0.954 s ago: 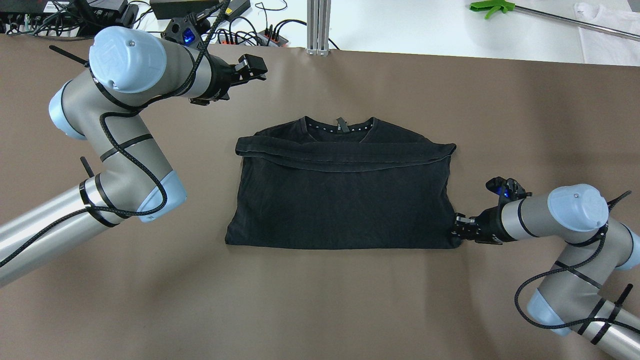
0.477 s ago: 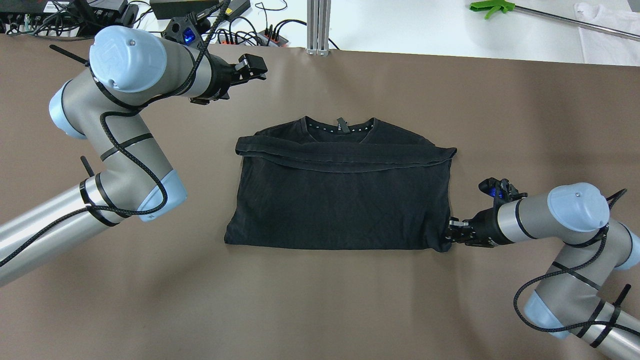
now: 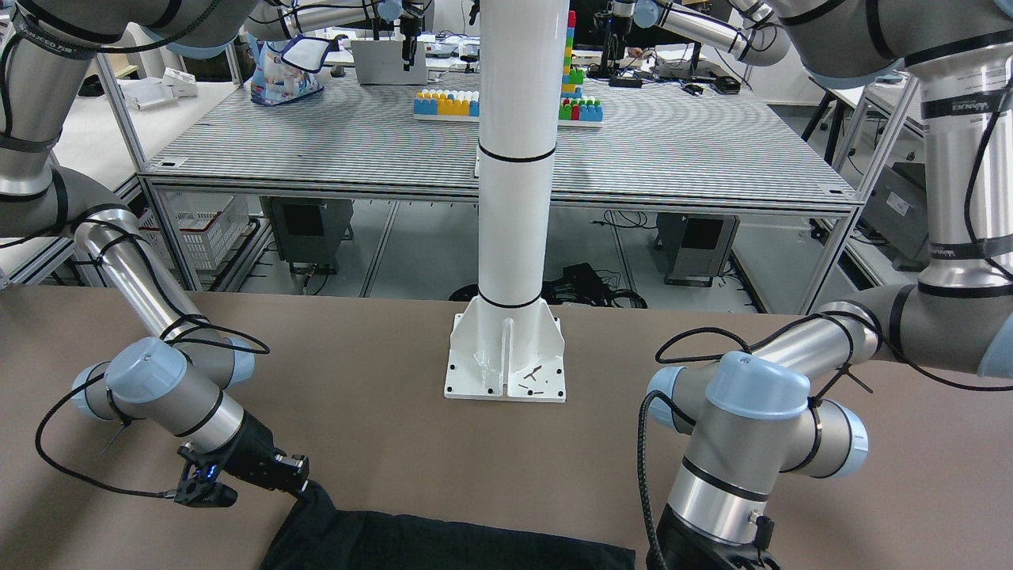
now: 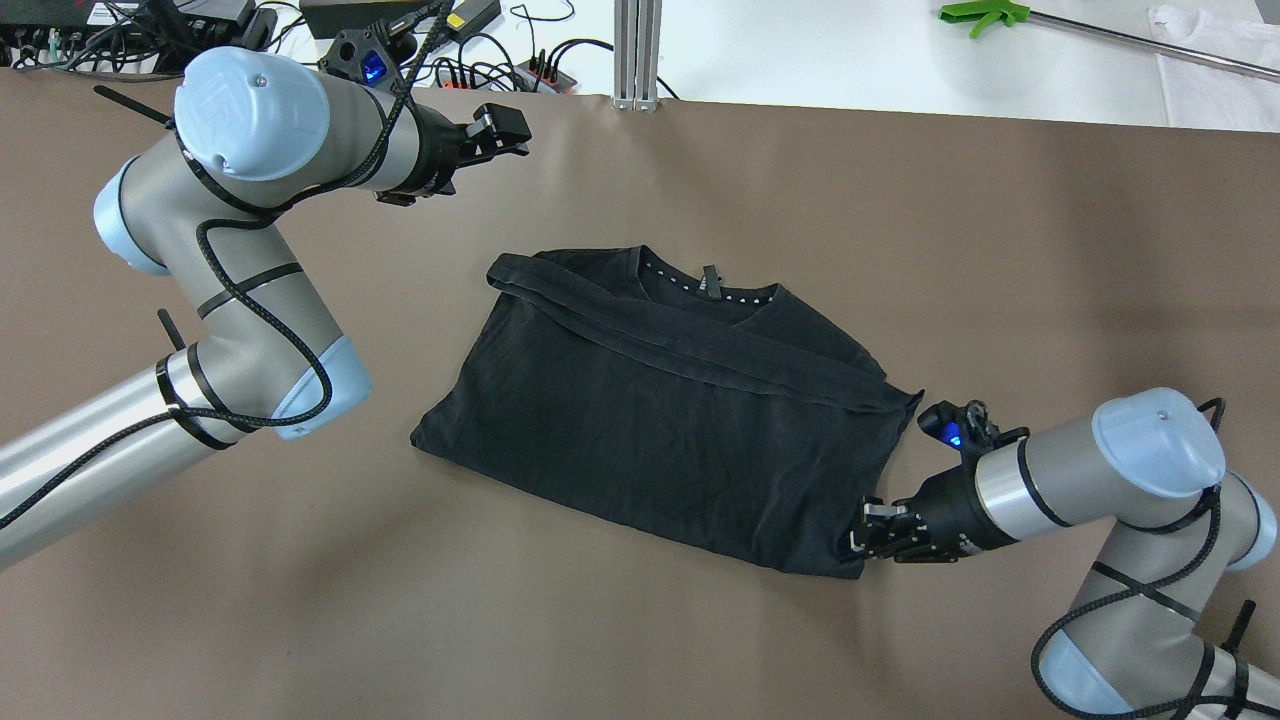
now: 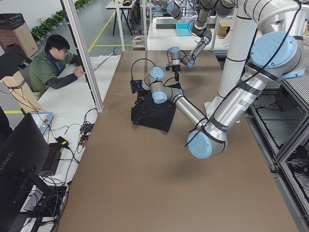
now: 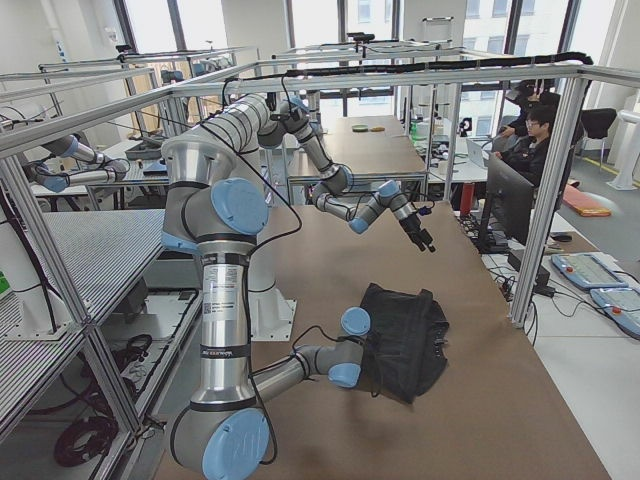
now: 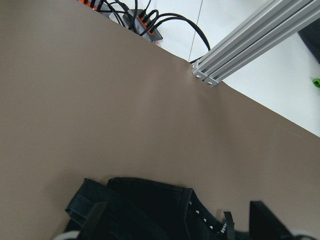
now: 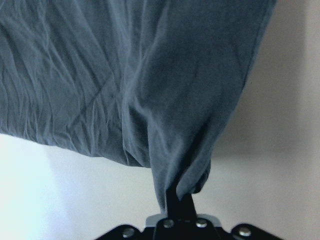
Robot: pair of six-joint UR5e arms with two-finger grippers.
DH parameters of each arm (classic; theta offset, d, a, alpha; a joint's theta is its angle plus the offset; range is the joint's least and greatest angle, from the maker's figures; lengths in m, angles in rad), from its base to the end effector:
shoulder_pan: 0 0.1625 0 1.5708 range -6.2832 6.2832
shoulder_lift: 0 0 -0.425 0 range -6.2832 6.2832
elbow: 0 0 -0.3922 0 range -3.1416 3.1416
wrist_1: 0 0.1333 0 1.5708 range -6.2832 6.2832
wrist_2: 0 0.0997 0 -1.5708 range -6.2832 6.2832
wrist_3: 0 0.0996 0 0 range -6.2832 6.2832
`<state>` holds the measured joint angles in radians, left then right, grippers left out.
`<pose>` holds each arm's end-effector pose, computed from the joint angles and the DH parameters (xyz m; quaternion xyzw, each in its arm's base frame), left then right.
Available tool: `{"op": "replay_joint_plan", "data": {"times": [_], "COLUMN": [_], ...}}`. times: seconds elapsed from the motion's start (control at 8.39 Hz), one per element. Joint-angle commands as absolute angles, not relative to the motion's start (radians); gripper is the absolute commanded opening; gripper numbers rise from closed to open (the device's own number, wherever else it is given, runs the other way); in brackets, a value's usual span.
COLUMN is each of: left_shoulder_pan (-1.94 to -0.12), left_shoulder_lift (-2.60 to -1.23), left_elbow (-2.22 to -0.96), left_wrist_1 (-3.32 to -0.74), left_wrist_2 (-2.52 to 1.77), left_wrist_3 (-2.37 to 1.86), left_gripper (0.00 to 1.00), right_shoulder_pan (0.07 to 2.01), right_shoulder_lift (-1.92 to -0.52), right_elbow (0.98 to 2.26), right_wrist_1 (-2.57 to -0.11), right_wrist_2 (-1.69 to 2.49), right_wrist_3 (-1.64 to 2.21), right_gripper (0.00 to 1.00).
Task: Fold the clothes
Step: 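Grasp the shirt edge with the right gripper and drag it toward the robot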
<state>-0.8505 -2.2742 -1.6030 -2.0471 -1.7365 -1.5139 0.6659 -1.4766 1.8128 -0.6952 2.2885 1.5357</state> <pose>0.3691 -0.5977 0.1646 0.1876 0.5400 -0.2731 0.7737 -0.3635 -0.3718 0.3892 -0.0880 -0.5999 0.0486 0.7937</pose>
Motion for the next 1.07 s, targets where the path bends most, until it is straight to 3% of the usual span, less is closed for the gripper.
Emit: {"op": "replay_joint_plan", "data": {"times": [0.0,0.36,0.48,0.95], "left_shoulder_pan": [-0.853,-0.856,-0.856,-0.827], "left_shoulder_lift": [-2.267,-2.257,-2.249,-2.183], "left_elbow": [-1.603,-1.608,-1.615,-1.713], "left_wrist_1": [-2.048,-2.048,-2.049,-2.037], "left_wrist_2": [-1.729,-1.721,-1.721,-1.736], "left_wrist_3": [-1.514,-1.514,-1.514,-1.516], "left_gripper": [1.0,1.0,1.0,1.0], "right_shoulder_pan": [0.518,0.388,0.368,0.438], "right_shoulder_lift": [-1.482,-1.48,-1.476,-1.476], "right_elbow": [1.913,1.957,1.954,1.928], "right_wrist_1": [-0.695,-0.695,-0.695,-0.701], "right_wrist_2": [2.332,2.322,2.321,2.2], "right_wrist_3": [1.618,1.64,1.64,1.628], "right_gripper": [0.0,0.01,0.94,0.94]}}
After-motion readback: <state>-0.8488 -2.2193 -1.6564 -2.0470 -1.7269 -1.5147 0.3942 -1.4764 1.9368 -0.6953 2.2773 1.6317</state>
